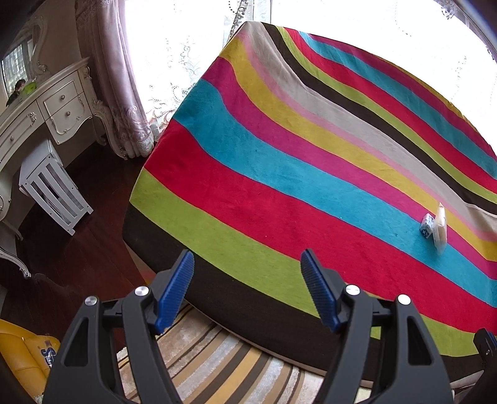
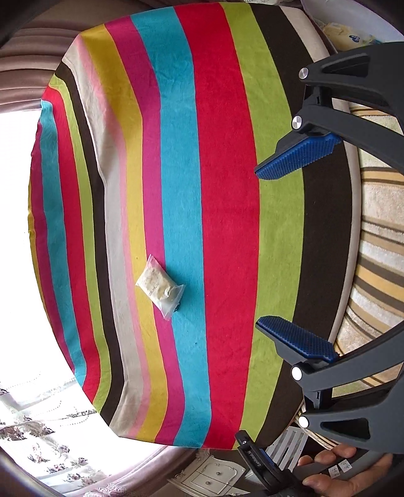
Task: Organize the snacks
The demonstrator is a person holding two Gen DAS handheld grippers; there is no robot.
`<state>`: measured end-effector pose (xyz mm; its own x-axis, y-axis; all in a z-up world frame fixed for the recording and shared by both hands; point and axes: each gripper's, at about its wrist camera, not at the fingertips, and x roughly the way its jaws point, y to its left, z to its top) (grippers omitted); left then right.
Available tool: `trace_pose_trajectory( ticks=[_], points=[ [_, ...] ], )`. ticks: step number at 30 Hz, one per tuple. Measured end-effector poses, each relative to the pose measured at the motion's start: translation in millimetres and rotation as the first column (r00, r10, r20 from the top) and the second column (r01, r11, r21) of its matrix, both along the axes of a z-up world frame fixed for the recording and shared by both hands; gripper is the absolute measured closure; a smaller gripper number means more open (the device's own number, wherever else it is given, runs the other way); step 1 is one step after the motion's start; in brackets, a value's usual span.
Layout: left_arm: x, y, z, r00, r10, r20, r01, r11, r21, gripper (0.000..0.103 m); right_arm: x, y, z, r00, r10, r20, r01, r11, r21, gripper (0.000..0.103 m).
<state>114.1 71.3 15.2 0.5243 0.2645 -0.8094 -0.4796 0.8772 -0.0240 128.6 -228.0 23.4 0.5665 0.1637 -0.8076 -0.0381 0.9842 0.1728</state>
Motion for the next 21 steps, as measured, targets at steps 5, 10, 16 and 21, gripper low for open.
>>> trace_pose_trajectory(
  ticks=[5,10,16,21],
  points=[
    [5,-4,-3,1.0,-0.016,-0.007,0.016,1.0,-0.001,0.032,18,8,-2,0.999,-0.022,0.036,0.02,0.999,0.036,0.016],
    [17,-15,-5,0.99,-0.129,0.059,0.134,0.987,-0.085,0.032,38,13,-5,0.997,-0.04,0.062,0.036,0.997,0.066,0.016],
    [44,-54,0,0.925,-0.339,0.17,0.363,0.921,-0.139,0.032,63,9,-11,0.997,-0.064,0.052,0.058,0.993,0.103,0.016],
    [64,-62,-4,0.933,-0.316,0.171,0.341,0.928,-0.149,0.035,101,13,-16,0.998,-0.067,0.013,0.063,0.977,0.204,0.016]
  ],
)
